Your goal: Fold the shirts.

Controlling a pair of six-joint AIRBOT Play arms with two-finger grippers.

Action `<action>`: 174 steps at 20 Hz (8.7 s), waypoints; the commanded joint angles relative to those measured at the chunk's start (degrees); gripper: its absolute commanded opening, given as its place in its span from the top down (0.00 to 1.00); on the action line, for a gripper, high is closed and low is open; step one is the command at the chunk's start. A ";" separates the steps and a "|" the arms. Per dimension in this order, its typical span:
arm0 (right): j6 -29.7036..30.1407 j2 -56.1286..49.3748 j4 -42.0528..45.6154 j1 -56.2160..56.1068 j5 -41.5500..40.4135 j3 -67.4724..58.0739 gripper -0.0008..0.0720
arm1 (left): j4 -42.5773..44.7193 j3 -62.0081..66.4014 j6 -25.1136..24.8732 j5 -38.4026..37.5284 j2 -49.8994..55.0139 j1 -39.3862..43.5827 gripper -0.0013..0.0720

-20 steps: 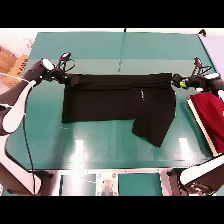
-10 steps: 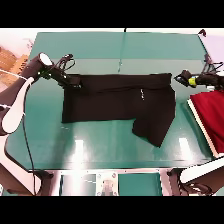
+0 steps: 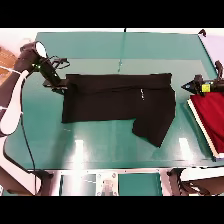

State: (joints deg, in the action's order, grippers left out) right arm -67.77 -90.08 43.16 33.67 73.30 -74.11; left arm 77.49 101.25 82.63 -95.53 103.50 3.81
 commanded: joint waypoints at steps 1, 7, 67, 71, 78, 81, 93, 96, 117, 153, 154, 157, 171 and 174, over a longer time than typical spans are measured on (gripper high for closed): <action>-0.87 10.49 4.42 2.54 -0.79 12.59 0.97 | 0.42 -10.86 2.12 -1.31 -8.15 0.09 0.95; -1.70 29.11 4.68 8.72 -8.61 37.07 0.97 | -0.98 -51.54 9.86 21.62 -41.03 0.07 0.95; -11.93 44.04 5.46 2.34 -7.67 46.16 0.97 | -5.09 -68.61 34.77 56.24 -50.69 9.29 0.95; -11.10 41.31 -0.81 -1.77 -13.68 40.96 0.97 | -2.93 -60.65 33.66 56.48 -46.53 9.29 0.95; -11.08 16.87 -3.82 -12.00 -20.76 18.62 0.97 | -0.26 -39.87 30.82 56.50 -26.51 9.29 0.95; -11.08 3.87 -3.80 -14.95 -21.99 7.15 0.97 | -0.26 -31.34 29.09 56.28 -16.52 9.29 0.95; -4.98 -19.06 -3.72 -7.54 -10.62 -19.30 0.27 | 0.42 -15.85 27.36 57.81 -5.60 2.56 0.10; -3.10 -19.47 -3.06 -2.29 -2.25 -18.95 0.24 | 0.04 -13.33 26.56 51.74 -5.60 -0.83 0.10; -1.11 -24.90 -1.79 -8.17 11.61 -24.50 0.97 | -23.82 -12.63 6.86 46.58 -4.61 8.70 0.95; -17.53 -17.42 -2.71 -67.84 -34.58 -29.33 0.90 | -28.63 18.32 0.83 21.29 0.28 -9.90 0.95; -17.51 -20.94 -2.67 -72.50 -42.60 -29.33 0.73 | -28.61 18.32 0.81 19.82 0.26 -10.91 0.95; -17.51 -26.73 -2.56 -80.21 -52.33 -29.31 0.30 | -28.59 16.79 -0.87 17.20 0.31 -12.26 0.95; -23.26 -16.35 4.02 -35.50 -1.84 -24.46 0.30 | -28.24 15.65 -2.75 16.02 0.37 -12.22 0.95; -23.50 -16.39 3.91 -32.89 -3.87 -16.31 0.28 | -28.09 15.63 -2.75 16.02 0.37 -12.22 0.95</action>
State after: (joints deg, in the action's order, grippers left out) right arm -89.93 -106.69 47.22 -4.08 67.09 -96.09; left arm 49.15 116.90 79.90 -79.61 103.88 -8.36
